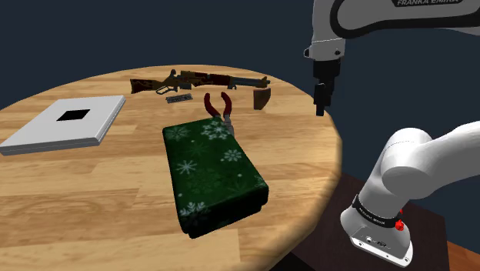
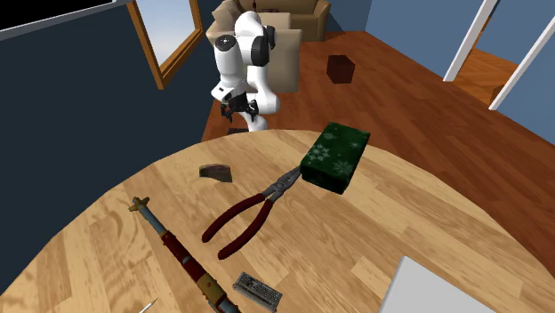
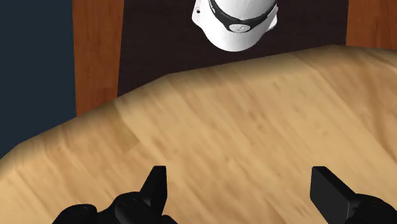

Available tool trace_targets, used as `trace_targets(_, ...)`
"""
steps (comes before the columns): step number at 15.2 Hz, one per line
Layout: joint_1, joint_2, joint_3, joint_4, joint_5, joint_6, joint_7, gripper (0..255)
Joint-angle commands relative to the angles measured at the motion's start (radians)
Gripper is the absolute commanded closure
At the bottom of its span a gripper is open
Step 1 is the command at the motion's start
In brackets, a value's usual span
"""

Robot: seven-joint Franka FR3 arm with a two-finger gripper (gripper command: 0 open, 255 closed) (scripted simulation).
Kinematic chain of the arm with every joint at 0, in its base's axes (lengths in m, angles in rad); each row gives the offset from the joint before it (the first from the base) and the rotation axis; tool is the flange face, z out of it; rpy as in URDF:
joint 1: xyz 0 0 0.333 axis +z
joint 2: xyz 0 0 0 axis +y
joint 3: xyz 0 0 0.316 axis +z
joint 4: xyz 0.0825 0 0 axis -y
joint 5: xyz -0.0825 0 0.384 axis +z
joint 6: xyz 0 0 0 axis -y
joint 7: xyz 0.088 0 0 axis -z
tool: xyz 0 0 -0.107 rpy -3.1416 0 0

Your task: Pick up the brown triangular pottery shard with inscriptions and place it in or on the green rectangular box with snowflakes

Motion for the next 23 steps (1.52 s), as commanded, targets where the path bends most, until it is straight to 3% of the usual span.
trace_targets(1,0.000,0.000,0.000,0.000,0.000,0.000,0.000,0)
trace_targets(6,0.065,0.149,-0.106,0.092,-0.085,0.099,-0.294,0)
trace_targets(11,0.136,0.311,-0.190,0.212,-0.116,0.188,-0.581,0)
trace_targets(16,0.205,0.477,-0.251,0.354,-0.098,0.258,-0.864,0)
trace_targets(23,0.273,0.693,-0.284,0.570,-0.015,0.309,-1.242,0)
